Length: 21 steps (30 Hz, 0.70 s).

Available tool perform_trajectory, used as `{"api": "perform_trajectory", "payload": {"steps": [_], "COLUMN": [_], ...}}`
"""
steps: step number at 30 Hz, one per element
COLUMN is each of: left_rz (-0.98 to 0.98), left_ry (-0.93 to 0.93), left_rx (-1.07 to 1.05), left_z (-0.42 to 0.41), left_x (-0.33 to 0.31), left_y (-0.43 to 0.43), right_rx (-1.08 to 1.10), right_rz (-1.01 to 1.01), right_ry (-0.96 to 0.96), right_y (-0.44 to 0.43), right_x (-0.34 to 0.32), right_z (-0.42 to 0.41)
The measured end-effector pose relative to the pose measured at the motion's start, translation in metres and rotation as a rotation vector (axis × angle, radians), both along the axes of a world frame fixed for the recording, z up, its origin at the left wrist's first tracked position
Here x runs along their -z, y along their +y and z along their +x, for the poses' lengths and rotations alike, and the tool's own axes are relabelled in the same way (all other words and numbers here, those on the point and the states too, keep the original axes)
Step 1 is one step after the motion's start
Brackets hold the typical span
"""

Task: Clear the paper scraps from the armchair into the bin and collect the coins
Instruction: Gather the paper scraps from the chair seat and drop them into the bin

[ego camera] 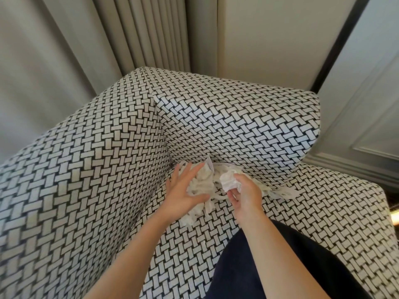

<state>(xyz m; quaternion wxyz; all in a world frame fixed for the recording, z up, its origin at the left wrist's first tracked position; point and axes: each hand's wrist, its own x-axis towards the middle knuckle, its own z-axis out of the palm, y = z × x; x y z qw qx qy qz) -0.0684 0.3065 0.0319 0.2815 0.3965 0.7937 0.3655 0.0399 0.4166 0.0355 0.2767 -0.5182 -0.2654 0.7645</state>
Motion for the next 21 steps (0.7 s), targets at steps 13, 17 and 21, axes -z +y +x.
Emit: {"api": "perform_trajectory", "payload": {"steps": [13, 17, 21], "left_rz": [0.023, 0.104, 0.175], "left_ry": [-0.242, -0.408, -0.457], "left_rx": [-0.217, -0.415, -0.507], "left_z": [0.039, 0.046, 0.053], "left_x": [-0.025, -0.038, -0.058], "left_y": [0.054, 0.044, 0.034], "right_rx": [0.058, 0.085, 0.14], "right_rz": [-0.027, 0.033, 0.017], "right_ry": [0.24, 0.286, 0.4], "right_y": [-0.005, -0.004, -0.004], "right_x": [-0.01, -0.016, -0.027], "right_z": [0.019, 0.026, 0.036]}}
